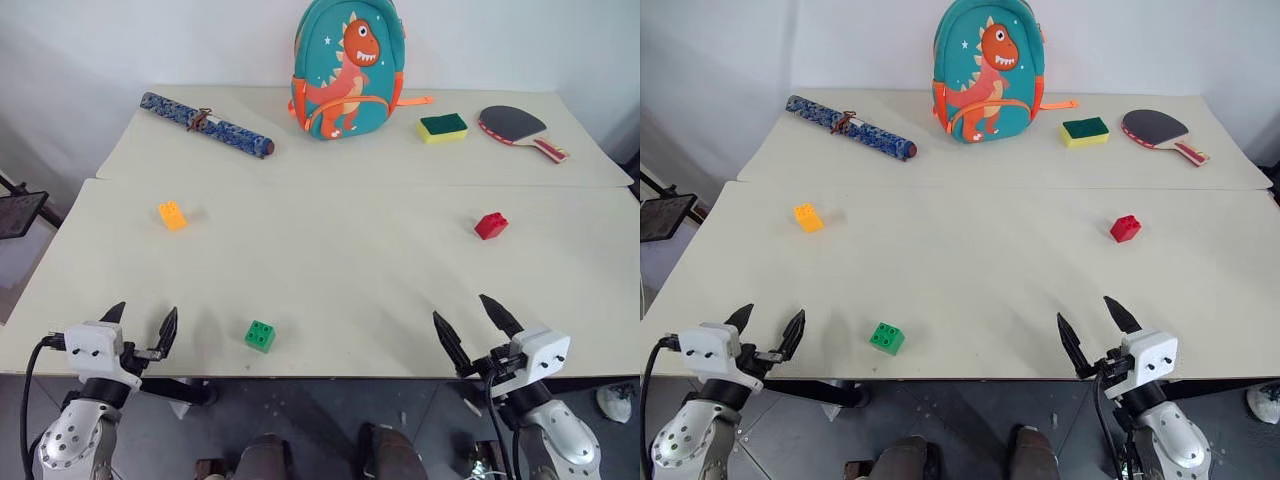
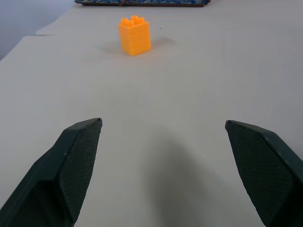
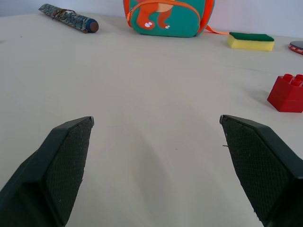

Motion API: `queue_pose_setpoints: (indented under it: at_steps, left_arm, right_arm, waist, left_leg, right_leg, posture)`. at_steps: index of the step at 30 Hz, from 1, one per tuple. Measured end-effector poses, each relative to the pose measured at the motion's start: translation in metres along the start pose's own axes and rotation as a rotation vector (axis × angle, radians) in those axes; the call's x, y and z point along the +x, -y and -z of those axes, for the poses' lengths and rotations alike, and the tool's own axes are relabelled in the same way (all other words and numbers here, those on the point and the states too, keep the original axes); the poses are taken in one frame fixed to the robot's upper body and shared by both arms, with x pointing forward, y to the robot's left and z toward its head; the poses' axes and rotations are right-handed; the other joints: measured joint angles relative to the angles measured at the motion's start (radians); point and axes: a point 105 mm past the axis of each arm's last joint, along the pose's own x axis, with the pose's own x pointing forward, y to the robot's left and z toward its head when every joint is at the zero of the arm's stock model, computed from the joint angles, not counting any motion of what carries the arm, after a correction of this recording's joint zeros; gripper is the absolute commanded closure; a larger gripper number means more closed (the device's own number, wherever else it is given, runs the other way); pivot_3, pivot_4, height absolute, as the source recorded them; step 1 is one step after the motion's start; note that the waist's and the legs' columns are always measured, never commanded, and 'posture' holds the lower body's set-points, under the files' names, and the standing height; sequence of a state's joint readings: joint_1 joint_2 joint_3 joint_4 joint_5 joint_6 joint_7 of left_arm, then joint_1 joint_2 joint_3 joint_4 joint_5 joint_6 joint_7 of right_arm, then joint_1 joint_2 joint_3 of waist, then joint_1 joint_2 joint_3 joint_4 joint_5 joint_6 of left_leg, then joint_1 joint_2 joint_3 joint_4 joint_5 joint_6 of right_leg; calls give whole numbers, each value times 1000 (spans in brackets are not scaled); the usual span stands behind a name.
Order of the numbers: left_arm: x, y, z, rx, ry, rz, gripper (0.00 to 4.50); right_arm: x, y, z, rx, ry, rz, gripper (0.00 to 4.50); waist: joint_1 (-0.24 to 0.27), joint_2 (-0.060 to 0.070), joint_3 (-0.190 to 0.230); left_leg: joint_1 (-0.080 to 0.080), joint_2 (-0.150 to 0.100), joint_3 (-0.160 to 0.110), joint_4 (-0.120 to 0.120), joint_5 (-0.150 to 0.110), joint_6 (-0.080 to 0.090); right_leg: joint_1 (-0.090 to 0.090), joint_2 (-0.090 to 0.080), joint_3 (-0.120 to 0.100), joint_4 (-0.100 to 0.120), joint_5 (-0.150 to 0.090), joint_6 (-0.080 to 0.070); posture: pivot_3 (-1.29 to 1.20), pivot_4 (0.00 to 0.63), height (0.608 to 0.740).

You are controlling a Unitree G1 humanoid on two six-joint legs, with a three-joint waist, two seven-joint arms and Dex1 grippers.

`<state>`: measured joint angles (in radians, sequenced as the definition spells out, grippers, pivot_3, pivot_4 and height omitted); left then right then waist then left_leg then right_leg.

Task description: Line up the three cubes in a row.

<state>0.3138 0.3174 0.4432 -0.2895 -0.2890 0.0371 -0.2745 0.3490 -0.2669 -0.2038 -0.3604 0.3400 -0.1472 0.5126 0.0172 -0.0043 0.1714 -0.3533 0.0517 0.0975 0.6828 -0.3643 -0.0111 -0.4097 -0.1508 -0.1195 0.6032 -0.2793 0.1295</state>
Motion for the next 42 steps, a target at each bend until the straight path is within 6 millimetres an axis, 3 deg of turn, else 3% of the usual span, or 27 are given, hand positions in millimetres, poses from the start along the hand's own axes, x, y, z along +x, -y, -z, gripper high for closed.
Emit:
queue_pose_setpoints:
  at_steps: [4, 7, 12, 15, 18, 22, 27, 36, 42]
  left_arm:
    - [4, -3, -5, 10, 6, -10, 60]
    - [16, 7, -23, -48, 95, 76, 60]
    - [30, 66, -69, -29, 135, 650, 60]
    - [22, 85, -79, -31, 77, 902, 60]
    - [19, 97, -87, 9, 101, 1062, 60]
    - [26, 102, -100, 54, 152, 1120, 60]
    - [31, 106, -92, 69, 144, 1108, 60]
    - [30, 113, -83, 79, 136, 1102, 60]
    - [26, 113, -76, 61, 105, 1082, 60]
  right_arm:
    - [0, 0, 1, 2, -10, -3, 0]
    - [1, 7, -2, -18, -3, 34, 0]
    - [-23, 64, -14, -158, -42, 217, 0]
    - [-42, 86, -5, -181, -107, 295, 0]
    - [-45, 102, 7, -146, -152, 354, 0]
    - [0, 115, -11, -107, -145, 294, 0]
    - [57, 121, -32, -31, -185, 181, 0]
    - [133, 148, -13, 65, -352, 171, 0]
    - [153, 151, -6, 27, -370, 142, 0]
  waist:
    - [0, 0, 0]
    - [4, 0, 0]
    - [7, -1, -1]
    - [-4, 2, -1]
    - [-25, 3, -1]
    - [-46, 4, -1]
    - [-44, 4, -1]
    - [-46, 4, 0]
    - [-44, 4, 0]
  left_leg:
    - [0, 0, 0, 0, 0, 0]
    - [0, 0, 0, 1, 0, 0]
    - [0, 0, 0, 2, 0, -1]
    - [1, 1, 2, 1, -1, -2]
    - [1, 1, 5, 1, 0, -2]
    - [3, 0, 8, 2, 1, -1]
    - [2, 1, 7, 1, 1, -1]
    - [0, 0, 9, 1, 1, -1]
    - [-1, 0, 9, 1, 1, -1]
  right_leg:
    - [0, 0, 0, 0, 0, 0]
    - [0, 0, 0, 1, 0, 0]
    - [0, 1, 0, 2, 0, 0]
    - [-1, 2, 1, 2, 0, 0]
    - [-1, 2, 3, 2, 0, 0]
    - [-1, 2, 9, 4, 0, 0]
    - [-4, 2, 8, 7, 1, 1]
    - [-5, 1, 9, 3, 2, 3]
    - [-5, 1, 8, 2, 3, 4]
  posture:
    - [0, 150, 740]
    - [0, 150, 740]
    - [0, 150, 740]
    - [0, 150, 740]
    - [0, 150, 740]
    - [0, 150, 740]
    - [0, 150, 740]
    - [0, 150, 740]
    - [0, 150, 740]
